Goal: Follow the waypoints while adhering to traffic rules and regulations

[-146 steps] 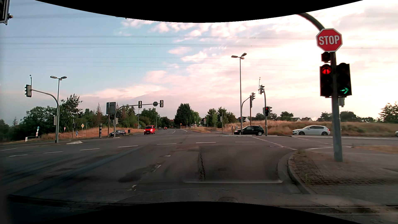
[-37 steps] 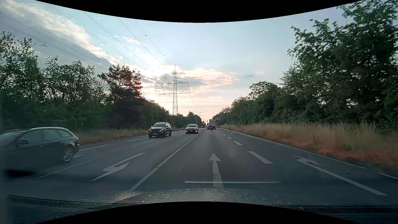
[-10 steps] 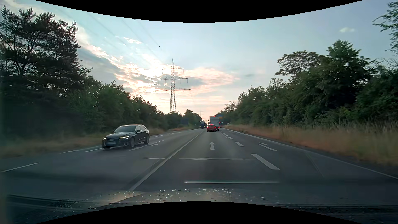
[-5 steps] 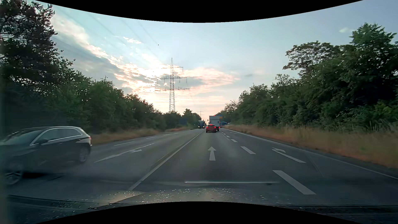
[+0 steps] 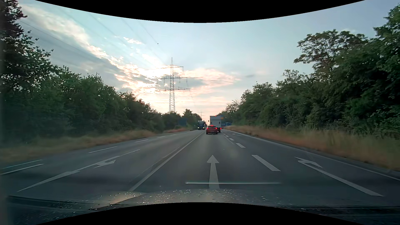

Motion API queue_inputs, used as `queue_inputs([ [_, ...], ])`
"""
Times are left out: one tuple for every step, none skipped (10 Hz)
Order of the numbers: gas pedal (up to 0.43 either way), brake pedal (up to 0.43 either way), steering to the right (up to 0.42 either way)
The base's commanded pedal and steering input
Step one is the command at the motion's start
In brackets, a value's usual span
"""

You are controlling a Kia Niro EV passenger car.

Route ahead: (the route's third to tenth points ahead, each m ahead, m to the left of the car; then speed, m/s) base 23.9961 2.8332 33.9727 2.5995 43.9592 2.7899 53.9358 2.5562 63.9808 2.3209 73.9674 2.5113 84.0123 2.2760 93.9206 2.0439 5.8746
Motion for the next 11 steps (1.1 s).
queue_inputs([
  [0.0,0.0,-0.002],
  [0.0,0.0,-0.002],
  [0.0,0.0,-0.003],
  [0.0,0.0,-0.003],
  [0.0,0.0,-0.003],
  [0.0,0.0,-0.003],
  [0.0,0.0,-0.003],
  [0.0,0.0,-0.003],
  [0.0,0.0,-0.003],
  [0.0,0.0,-0.003],
  [0.0,0.0,-0.005],
])
